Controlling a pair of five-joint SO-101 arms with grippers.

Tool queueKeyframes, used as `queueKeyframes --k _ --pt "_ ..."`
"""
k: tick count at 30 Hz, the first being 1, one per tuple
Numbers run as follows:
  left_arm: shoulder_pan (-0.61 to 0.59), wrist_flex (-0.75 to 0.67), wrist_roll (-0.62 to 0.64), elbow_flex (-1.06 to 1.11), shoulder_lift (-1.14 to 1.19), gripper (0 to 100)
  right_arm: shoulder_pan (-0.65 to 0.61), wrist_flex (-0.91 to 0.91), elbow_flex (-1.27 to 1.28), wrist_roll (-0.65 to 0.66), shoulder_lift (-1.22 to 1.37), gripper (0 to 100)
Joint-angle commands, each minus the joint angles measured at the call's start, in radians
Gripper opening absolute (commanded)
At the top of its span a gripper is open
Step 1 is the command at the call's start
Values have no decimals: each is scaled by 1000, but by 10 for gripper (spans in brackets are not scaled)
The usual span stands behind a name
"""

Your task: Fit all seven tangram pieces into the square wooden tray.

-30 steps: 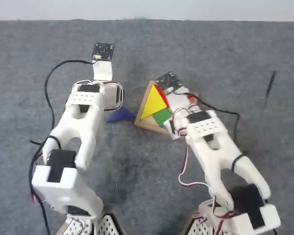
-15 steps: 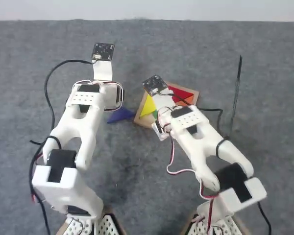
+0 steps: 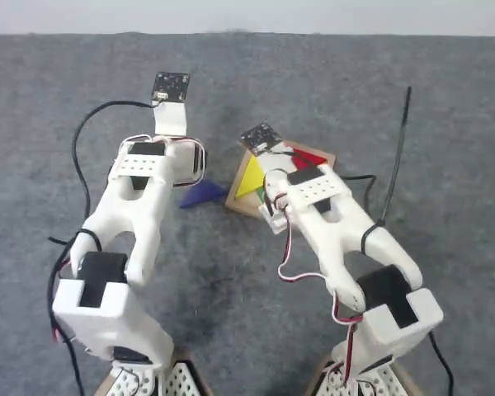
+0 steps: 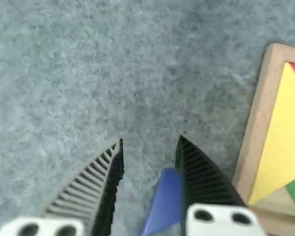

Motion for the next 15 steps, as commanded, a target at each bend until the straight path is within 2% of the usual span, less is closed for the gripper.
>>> queueKeyframes --k 1,7,11,15 --pt "-3 -25 11 -39 -5 174 4 53 -5 21 16 37" --pt "-5 -23 11 -39 -5 174 44 120 2 83 19 9" --pt "-5 -23 11 -39 -5 174 102 133 3 87 19 9" --pt "-5 -23 11 -38 -5 174 160 159 3 149 24 9"
